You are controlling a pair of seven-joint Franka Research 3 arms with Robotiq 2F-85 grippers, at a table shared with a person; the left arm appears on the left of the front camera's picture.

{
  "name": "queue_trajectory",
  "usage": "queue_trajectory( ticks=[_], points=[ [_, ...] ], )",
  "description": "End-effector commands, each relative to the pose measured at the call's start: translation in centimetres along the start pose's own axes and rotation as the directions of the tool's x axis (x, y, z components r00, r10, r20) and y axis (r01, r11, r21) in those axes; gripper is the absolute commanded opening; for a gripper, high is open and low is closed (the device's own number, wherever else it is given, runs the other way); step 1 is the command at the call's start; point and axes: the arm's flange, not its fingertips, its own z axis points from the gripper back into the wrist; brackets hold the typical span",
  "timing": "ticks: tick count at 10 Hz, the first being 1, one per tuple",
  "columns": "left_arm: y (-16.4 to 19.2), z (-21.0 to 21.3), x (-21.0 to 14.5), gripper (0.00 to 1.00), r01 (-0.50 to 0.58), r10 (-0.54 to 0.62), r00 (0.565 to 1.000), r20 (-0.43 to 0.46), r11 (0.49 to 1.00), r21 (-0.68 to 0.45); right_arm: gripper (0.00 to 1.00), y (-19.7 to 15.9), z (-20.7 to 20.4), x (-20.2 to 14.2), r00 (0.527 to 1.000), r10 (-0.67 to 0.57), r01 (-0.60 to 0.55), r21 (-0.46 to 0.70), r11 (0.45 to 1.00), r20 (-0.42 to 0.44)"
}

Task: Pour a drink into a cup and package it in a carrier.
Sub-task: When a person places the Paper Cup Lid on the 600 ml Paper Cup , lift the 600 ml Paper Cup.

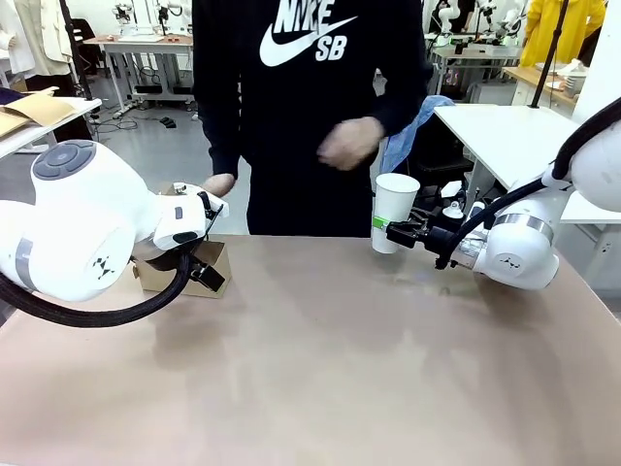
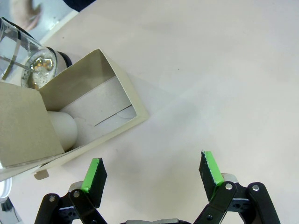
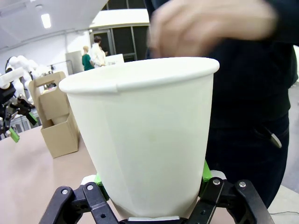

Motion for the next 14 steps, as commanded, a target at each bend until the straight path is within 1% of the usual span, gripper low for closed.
queue_trajectory(
  ticks=[1, 14],
  points=[
    [-0.02, 0.03, 0.01, 1.00, 0.001, -0.001, 1.000, 0.001, 1.000, -0.001, 0.80, 0.16, 0.05, 0.34, 1.000, -0.001, 0.001, -0.002, 1.000, 0.010],
    [-0.02, 0.03, 0.01, 1.00, 0.001, -0.001, 1.000, 0.001, 1.000, -0.001, 0.80, 0.16, 0.05, 0.34, 1.000, -0.001, 0.001, -0.002, 1.000, 0.010]
  ],
)
